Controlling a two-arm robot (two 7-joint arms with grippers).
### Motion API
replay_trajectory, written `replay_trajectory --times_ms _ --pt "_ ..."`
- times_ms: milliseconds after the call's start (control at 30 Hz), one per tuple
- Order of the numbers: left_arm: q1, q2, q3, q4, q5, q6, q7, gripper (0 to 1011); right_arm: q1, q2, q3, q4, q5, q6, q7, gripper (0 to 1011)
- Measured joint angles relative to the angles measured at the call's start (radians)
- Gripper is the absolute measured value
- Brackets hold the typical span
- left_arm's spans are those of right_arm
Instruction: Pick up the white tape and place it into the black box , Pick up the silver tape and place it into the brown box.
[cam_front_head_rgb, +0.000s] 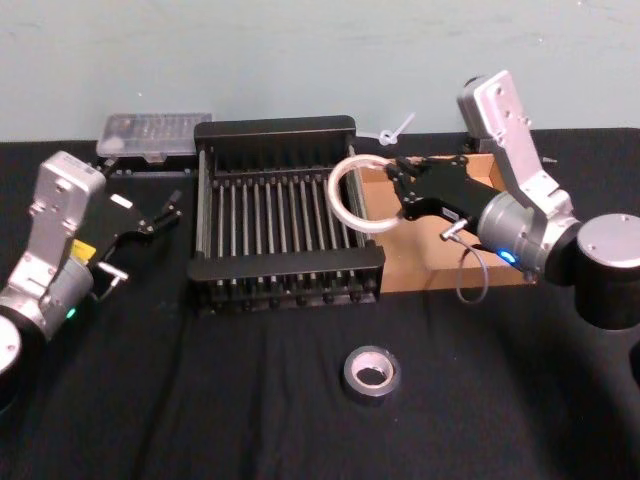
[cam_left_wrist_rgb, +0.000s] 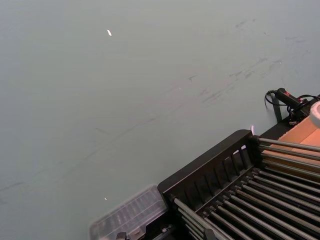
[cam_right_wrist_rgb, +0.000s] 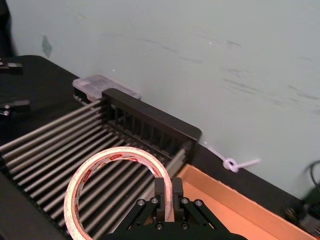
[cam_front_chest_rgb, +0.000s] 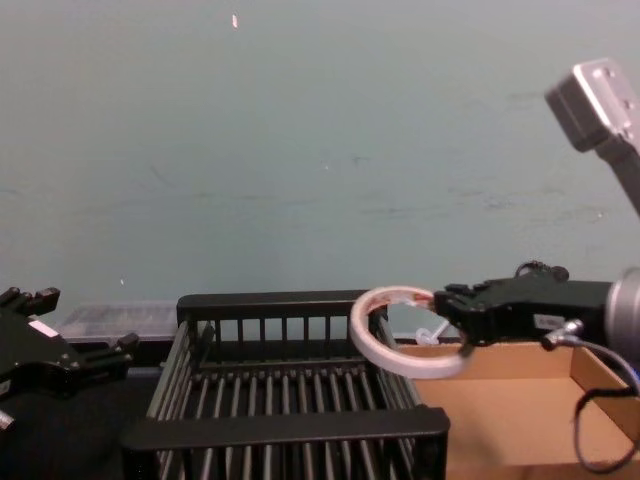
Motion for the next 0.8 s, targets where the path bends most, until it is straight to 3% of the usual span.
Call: replay_trajectory --times_ms 533,800 --pt "0.000 0.000 0.000 0.000 0.000 0.000 0.000 1001 0.068 -0.056 -0.058 0.083 -0.022 -0.028 0.028 92" --pt "0.000 0.000 0.000 0.000 0.000 0.000 0.000 1001 0.070 -0.058 -0.059 0.086 -0.023 -0.028 0.028 92"
